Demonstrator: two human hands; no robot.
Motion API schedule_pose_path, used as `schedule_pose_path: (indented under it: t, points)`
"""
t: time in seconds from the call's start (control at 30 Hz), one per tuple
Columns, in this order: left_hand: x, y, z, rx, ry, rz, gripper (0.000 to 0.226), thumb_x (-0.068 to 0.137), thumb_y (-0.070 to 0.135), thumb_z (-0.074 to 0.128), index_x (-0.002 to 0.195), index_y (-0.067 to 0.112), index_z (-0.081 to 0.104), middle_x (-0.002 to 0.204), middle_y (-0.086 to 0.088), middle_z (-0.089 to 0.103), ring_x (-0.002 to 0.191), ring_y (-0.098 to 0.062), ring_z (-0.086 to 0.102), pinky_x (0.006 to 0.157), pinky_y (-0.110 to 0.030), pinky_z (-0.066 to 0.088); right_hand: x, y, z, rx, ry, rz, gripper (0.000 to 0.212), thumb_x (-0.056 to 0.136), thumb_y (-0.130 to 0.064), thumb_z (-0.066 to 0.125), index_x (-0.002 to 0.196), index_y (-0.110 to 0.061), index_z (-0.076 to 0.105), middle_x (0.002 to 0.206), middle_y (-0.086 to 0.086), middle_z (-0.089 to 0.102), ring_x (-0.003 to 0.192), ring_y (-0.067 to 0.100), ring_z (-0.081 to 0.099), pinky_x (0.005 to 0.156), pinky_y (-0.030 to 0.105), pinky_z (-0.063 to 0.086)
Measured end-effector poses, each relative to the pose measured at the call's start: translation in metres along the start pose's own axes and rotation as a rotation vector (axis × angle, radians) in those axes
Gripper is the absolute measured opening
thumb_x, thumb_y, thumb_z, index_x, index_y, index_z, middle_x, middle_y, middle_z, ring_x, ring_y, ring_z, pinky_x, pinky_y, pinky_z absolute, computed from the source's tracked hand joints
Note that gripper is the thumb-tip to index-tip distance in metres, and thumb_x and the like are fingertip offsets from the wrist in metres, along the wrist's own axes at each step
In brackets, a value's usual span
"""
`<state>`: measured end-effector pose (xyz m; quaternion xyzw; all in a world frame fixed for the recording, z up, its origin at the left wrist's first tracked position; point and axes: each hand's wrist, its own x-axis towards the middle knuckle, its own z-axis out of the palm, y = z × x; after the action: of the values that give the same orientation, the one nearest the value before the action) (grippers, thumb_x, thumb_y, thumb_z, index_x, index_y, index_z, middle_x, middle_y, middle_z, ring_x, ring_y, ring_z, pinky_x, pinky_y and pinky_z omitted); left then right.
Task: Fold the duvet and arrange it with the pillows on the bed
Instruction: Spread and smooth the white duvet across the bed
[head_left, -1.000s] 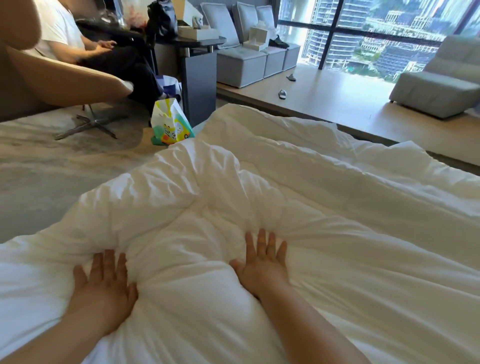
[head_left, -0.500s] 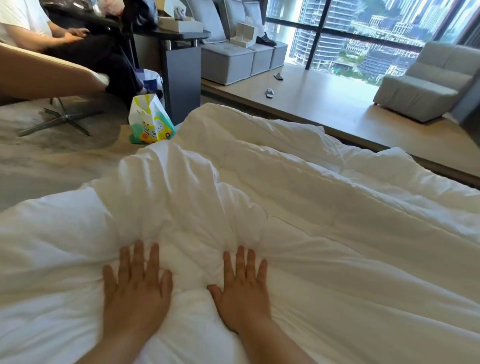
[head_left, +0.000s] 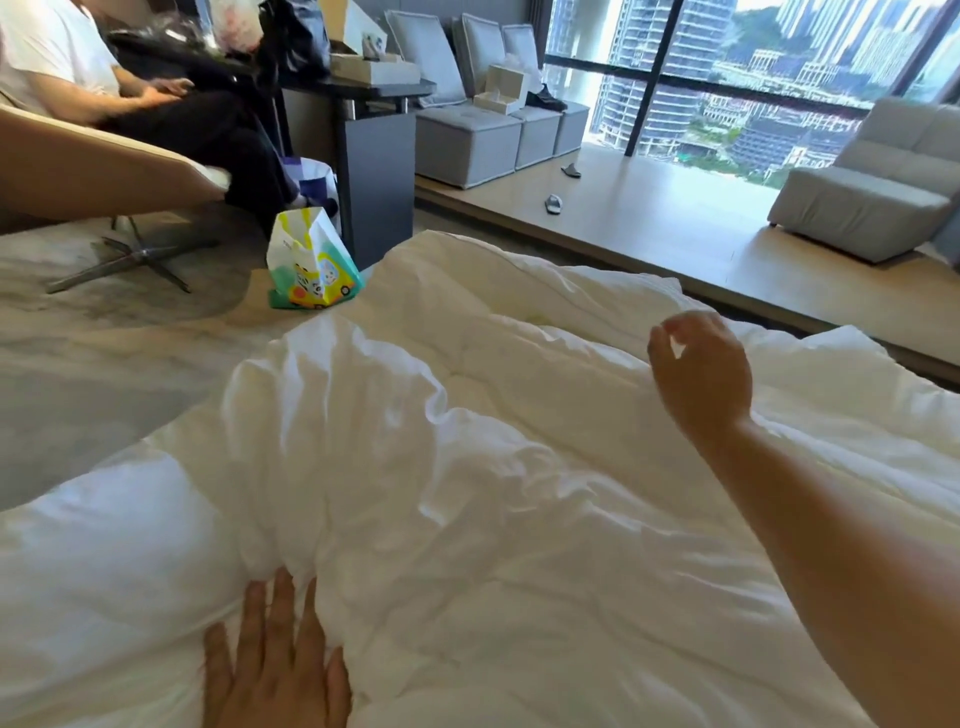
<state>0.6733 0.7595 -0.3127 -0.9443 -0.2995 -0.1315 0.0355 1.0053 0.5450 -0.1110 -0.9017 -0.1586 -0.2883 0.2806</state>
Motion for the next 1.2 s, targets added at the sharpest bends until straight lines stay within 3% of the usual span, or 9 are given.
schedule_pose_path:
  t: [0.2, 0.33, 0.5, 0.57, 0.67, 0.77, 0.87, 1.07, 1.2]
  points:
    - [0.008, 0.003, 0.013, -0.011, 0.132, -0.031, 0.057, 0.094, 0.046, 0.020, 0.126, 0.013, 0.054, 0.133, -0.023, 0.058, 0.133, -0.032, 0.041, 0.100, -0.065, 0.031, 0.044, 0.074, 0.036, -0.531, -0.285, 0.224, 0.039, 0.087, -0.031, 0.062, 0.117, -0.007, 0.053, 0.116, 0.017, 0.055, 0.106, 0.038, 0.052, 0.087, 0.047, 0.045]
    - [0.011, 0.004, 0.025, 0.027, 0.161, -0.036, 0.062, 0.095, 0.046, 0.020, 0.124, 0.009, 0.061, 0.136, -0.023, 0.056, 0.128, -0.037, 0.045, 0.102, -0.064, 0.031, 0.044, 0.083, 0.058, -0.532, -0.418, 0.357, 0.066, 0.082, -0.042, 0.069, 0.131, -0.012, 0.036, 0.129, 0.018, 0.042, 0.115, 0.042, 0.046, 0.092, 0.051, 0.040]
    - [0.017, -0.001, 0.025, 0.027, 0.124, 0.010, 0.064, 0.097, 0.046, 0.015, 0.136, 0.009, 0.052, 0.142, -0.022, 0.049, 0.133, -0.037, 0.041, 0.106, -0.062, 0.028, 0.051, 0.093, 0.068, -0.504, -0.386, 0.452, 0.069, 0.083, -0.048, 0.062, 0.137, -0.035, 0.021, 0.139, 0.014, 0.035, 0.116, 0.045, 0.045, 0.097, 0.055, 0.035]
    - [0.015, -0.003, 0.028, 0.032, 0.081, 0.002, 0.066, 0.097, 0.046, 0.014, 0.137, 0.010, 0.053, 0.143, -0.021, 0.049, 0.134, -0.036, 0.040, 0.108, -0.062, 0.026, 0.064, 0.114, 0.083, -0.559, -0.397, 0.428, 0.054, 0.084, -0.039, 0.053, 0.133, -0.033, 0.032, 0.132, 0.015, 0.045, 0.114, 0.044, 0.048, 0.098, 0.056, 0.036]
    - [0.018, -0.006, 0.031, 0.006, 0.078, 0.001, 0.062, 0.097, 0.048, 0.013, 0.137, 0.014, 0.045, 0.144, -0.019, 0.048, 0.134, -0.035, 0.040, 0.111, -0.058, 0.022, 0.096, 0.178, 0.118, -0.609, -0.362, 0.375, 0.049, 0.064, -0.031, 0.049, 0.108, -0.010, 0.059, 0.102, 0.021, 0.061, 0.097, 0.042, 0.060, 0.092, 0.059, 0.043]
    - [0.021, -0.004, 0.032, -0.008, 0.078, 0.017, 0.061, 0.098, 0.046, 0.014, 0.138, 0.013, 0.045, 0.145, -0.020, 0.048, 0.135, -0.035, 0.039, 0.110, -0.059, 0.023, 0.071, 0.111, 0.089, -0.409, -0.147, 0.373, 0.026, 0.087, -0.029, 0.044, 0.095, -0.007, 0.056, 0.096, 0.027, 0.061, 0.094, 0.047, 0.059, 0.090, 0.056, 0.043]
    - [0.021, -0.002, 0.032, -0.026, 0.073, 0.020, 0.067, 0.098, 0.045, 0.015, 0.136, 0.006, 0.054, 0.146, -0.022, 0.046, 0.136, -0.037, 0.040, 0.109, -0.062, 0.025, 0.051, 0.067, 0.077, -0.227, 0.033, 0.220, 0.029, 0.096, -0.026, 0.033, 0.099, -0.001, 0.049, 0.093, 0.033, 0.060, 0.089, 0.050, 0.057, 0.085, 0.052, 0.040]
    - [0.019, 0.001, 0.024, -0.065, 0.020, 0.039, 0.070, 0.099, 0.041, 0.014, 0.133, -0.003, 0.055, 0.146, -0.026, 0.044, 0.135, -0.042, 0.040, 0.110, -0.064, 0.021, 0.019, 0.012, 0.054, -0.011, 0.070, 0.106, 0.035, 0.096, -0.029, 0.029, 0.104, 0.001, 0.046, 0.087, 0.032, 0.060, 0.081, 0.048, 0.057, 0.067, 0.043, 0.039]
    - [0.024, 0.001, 0.018, -0.102, -0.069, 0.063, 0.064, 0.092, 0.036, 0.025, 0.129, -0.007, 0.056, 0.145, -0.029, 0.044, 0.135, -0.045, 0.039, 0.110, -0.065, 0.018, -0.035, -0.040, 0.012, 0.184, -0.018, -0.137, 0.025, 0.100, -0.022, 0.034, 0.087, -0.004, 0.045, 0.064, 0.007, 0.046, 0.060, 0.034, 0.051, 0.057, 0.033, 0.032]
